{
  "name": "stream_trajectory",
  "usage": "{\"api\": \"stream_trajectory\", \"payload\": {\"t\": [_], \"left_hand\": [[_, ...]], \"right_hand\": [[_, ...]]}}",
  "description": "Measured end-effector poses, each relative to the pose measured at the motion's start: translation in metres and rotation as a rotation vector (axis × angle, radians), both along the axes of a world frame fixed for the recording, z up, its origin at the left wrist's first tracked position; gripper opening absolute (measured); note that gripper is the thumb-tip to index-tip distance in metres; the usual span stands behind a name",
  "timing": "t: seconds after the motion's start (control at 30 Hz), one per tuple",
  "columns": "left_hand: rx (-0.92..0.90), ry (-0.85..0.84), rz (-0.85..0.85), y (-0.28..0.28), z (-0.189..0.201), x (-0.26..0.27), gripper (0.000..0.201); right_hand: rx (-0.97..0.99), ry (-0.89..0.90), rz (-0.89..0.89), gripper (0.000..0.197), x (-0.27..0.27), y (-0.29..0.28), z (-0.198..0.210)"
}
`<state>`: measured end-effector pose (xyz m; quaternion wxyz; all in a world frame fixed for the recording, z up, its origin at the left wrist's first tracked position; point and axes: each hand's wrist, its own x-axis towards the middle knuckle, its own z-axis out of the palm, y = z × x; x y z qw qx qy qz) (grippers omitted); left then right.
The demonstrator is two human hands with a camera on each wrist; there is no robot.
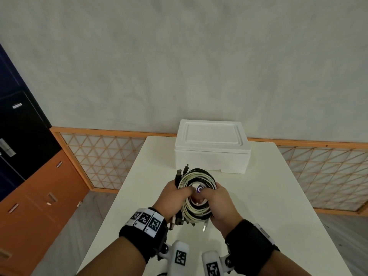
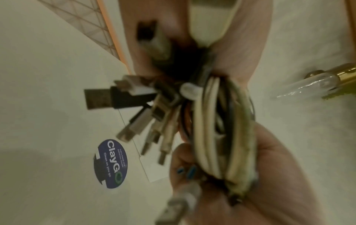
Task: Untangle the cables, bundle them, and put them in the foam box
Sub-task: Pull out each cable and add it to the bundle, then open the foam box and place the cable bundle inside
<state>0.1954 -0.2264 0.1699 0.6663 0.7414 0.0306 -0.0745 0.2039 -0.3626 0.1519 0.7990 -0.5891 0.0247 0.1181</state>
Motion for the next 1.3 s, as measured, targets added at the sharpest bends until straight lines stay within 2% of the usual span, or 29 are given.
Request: {"api": "stream_trajectory", "payload": {"t": [0.07,0.13,0.17,0.2,0.23,0.27,0.33,0.4,0.43,0.5,0.57,0.63,0.77,0.87,0.93,1.03,1.07,1.17,1.2,1.23,1.3], "left_hand": [[0.077,-0.033,0.058,-0.002,-0.003,0.002,0.014],[0.191,-0.042,0.112,-0.001,-0.007,0.003,0.012],[0.24,-0.04,0.127,0.001,-0.008,0.003,0.012],[0.289,-0.043,0.134,0.004,-0.01,0.003,0.012],[0.342,-0.057,0.133,0.007,-0.011,0.003,0.012],[0.405,-0.077,0.117,0.01,-0.011,0.003,0.01],[0.526,-0.121,0.048,0.01,-0.009,0.0,0.009],[0.601,-0.165,-0.055,0.003,-0.005,-0.004,0.013],[0.629,-0.191,-0.097,-0.001,-0.003,-0.005,0.014],[0.702,-0.256,-0.139,-0.005,0.001,-0.007,0.015],[0.825,-0.333,-0.146,-0.003,0.002,-0.005,0.012],[0.891,-0.35,-0.144,-0.001,0.0,-0.002,0.014],[0.901,-0.272,-0.082,-0.004,-0.008,0.001,0.008],[0.681,-0.134,-0.043,-0.005,-0.011,0.005,0.006],[0.569,-0.092,-0.043,-0.006,-0.012,0.004,0.009],[0.614,-0.092,-0.018,-0.006,-0.015,0.006,0.008],[0.675,-0.094,-0.017,-0.006,-0.015,0.007,0.007],[1.005,-0.149,-0.062,-0.002,-0.014,0.012,0.002],[1.14,-0.181,-0.094,-0.003,-0.012,0.012,0.004],[1.254,-0.213,-0.136,-0.006,-0.011,0.012,0.008],[1.397,-0.266,-0.23,-0.014,-0.009,0.01,0.015]], "right_hand": [[-0.086,-0.033,0.069,0.021,0.001,-0.008,-0.001],[-0.274,-0.097,0.204,0.03,0.005,-0.018,-0.004],[-0.388,-0.114,0.266,0.045,0.007,-0.024,-0.006],[-0.534,-0.114,0.279,0.07,0.009,-0.029,-0.005],[-0.683,-0.115,0.245,0.095,0.01,-0.035,-0.003],[-0.829,-0.152,0.181,0.109,0.01,-0.038,0.002],[-1.078,-0.41,0.125,0.104,0.008,-0.032,0.015],[-1.233,-0.641,0.216,0.092,0.005,-0.016,0.027],[-1.226,-0.664,0.26,0.085,0.006,-0.011,0.027],[-1.06,-0.542,0.278,0.066,0.009,-0.008,0.025],[-0.912,-0.456,0.217,0.04,0.009,-0.011,0.02],[-0.894,-0.457,0.16,0.021,0.007,-0.01,0.015],[-0.893,-0.438,0.078,0.016,0.008,-0.004,0.006],[-0.851,-0.376,-0.005,0.013,0.01,-0.005,0.004],[-0.842,-0.379,0.007,0.015,0.012,-0.007,0.004],[-0.934,-0.368,0.162,0.018,0.017,-0.011,0.01],[-0.961,-0.357,0.221,0.02,0.018,-0.015,0.011],[-1.106,-0.49,0.292,0.085,0.016,-0.03,0.02],[-1.181,-0.595,0.277,0.097,0.011,-0.031,0.025],[-1.266,-0.689,0.281,0.101,0.006,-0.028,0.033],[-1.458,-0.774,0.358,0.093,-0.001,-0.014,0.037]]}}
